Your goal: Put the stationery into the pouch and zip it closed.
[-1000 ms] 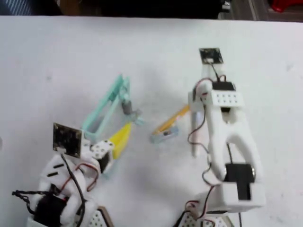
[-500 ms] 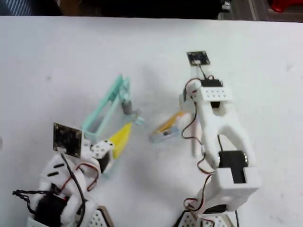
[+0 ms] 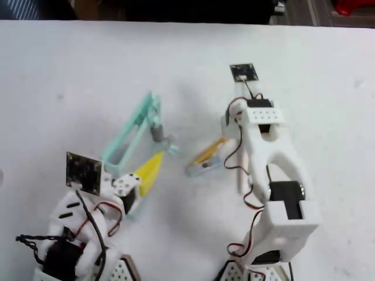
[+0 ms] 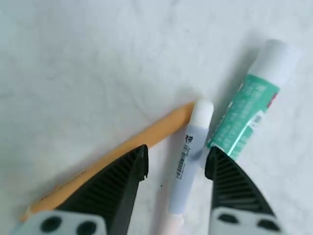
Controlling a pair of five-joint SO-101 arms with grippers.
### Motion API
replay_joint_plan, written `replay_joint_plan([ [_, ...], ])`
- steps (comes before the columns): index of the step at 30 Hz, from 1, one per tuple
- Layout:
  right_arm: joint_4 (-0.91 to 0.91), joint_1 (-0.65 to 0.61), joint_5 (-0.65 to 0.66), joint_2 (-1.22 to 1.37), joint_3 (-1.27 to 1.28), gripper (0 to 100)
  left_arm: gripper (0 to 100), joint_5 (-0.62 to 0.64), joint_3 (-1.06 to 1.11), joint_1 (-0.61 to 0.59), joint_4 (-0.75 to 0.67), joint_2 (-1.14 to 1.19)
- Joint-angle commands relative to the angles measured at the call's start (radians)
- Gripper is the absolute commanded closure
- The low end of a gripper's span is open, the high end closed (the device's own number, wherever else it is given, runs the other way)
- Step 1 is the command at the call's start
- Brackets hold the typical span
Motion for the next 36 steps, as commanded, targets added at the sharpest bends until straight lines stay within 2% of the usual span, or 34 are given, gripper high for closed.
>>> replay_joint_plan([
  [1, -0.031, 0.048, -0.003, 0.05, -0.029, 81.2, 74, 0.006, -0.023, 0.019, 0.003, 0.012],
  [12, 0.036, 0.081, -0.009, 0.116, -0.11, 82.1, 74, 0.006, -0.023, 0.019, 0.003, 0.012],
  [16, 0.036, 0.082, -0.009, 0.111, -0.107, 94.1, 74, 0.006, -0.023, 0.019, 0.003, 0.012],
  [19, 0.038, 0.081, -0.009, 0.111, -0.106, 98.4, 74, 0.006, -0.023, 0.019, 0.003, 0.012],
  [36, 0.058, 0.082, -0.003, 0.116, -0.104, 98.1, 74, 0.006, -0.023, 0.019, 0.003, 0.012],
])
